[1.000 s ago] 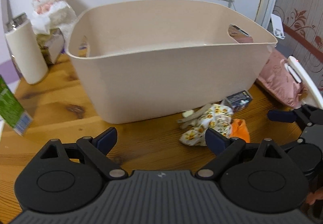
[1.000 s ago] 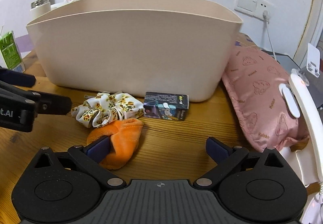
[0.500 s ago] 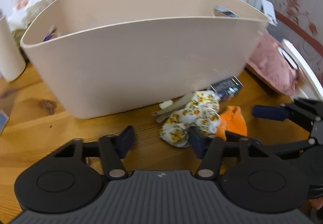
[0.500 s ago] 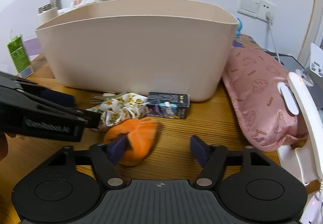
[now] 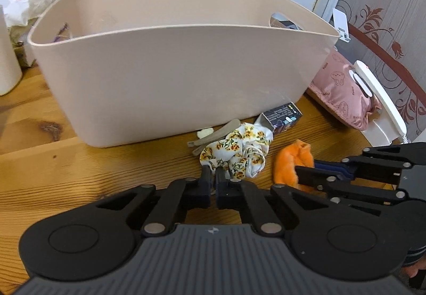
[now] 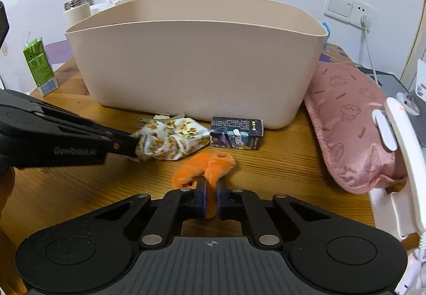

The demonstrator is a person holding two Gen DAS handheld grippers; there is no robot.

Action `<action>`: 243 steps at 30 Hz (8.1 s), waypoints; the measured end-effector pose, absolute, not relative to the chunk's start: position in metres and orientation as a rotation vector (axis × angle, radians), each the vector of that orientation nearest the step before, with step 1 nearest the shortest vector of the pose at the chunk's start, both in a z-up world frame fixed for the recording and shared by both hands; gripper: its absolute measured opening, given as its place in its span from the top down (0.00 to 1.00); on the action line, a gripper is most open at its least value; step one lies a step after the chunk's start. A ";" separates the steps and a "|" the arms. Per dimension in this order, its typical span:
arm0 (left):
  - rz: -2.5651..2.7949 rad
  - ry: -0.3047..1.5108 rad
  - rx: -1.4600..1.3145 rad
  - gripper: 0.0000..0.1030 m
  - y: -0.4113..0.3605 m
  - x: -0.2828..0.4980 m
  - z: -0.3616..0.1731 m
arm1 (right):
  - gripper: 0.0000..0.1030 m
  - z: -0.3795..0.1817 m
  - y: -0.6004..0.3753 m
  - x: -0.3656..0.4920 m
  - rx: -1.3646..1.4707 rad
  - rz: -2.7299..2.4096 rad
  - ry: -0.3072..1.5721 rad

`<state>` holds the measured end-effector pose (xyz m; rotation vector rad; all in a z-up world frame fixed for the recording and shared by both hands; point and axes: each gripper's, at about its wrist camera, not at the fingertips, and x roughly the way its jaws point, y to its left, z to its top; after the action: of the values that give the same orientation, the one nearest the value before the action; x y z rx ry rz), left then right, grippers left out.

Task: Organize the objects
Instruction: 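Lift both items over the basket and open both grippers to drop them, then grasp the hair clips with the left gripper while the right grasps the dark card box, then carry both items over the basket and release them inside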

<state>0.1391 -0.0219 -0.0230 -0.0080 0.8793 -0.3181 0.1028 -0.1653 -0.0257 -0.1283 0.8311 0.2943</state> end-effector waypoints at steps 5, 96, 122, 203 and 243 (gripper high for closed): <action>-0.333 0.858 0.006 0.97 -0.014 0.125 -0.013 | 0.94 -0.020 -0.168 0.096 -0.132 0.289 0.810; -0.020 0.800 0.095 0.12 -0.026 0.122 0.025 | 0.02 0.014 -0.209 0.114 -0.112 0.214 0.665; -0.008 0.865 0.007 0.08 -0.026 0.171 -0.028 | 0.06 -0.045 -0.182 0.155 -0.226 0.282 0.761; 0.023 0.727 0.118 0.88 -0.019 0.232 0.060 | 0.54 0.075 -0.155 0.197 -0.146 0.148 0.448; 0.010 0.705 0.117 0.23 -0.018 0.181 0.090 | 0.06 0.078 -0.177 0.162 -0.138 0.145 0.554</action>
<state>0.1809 -0.0179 0.0900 0.1170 0.7048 0.0105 0.1622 -0.1768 0.0779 -0.1377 0.5536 0.1449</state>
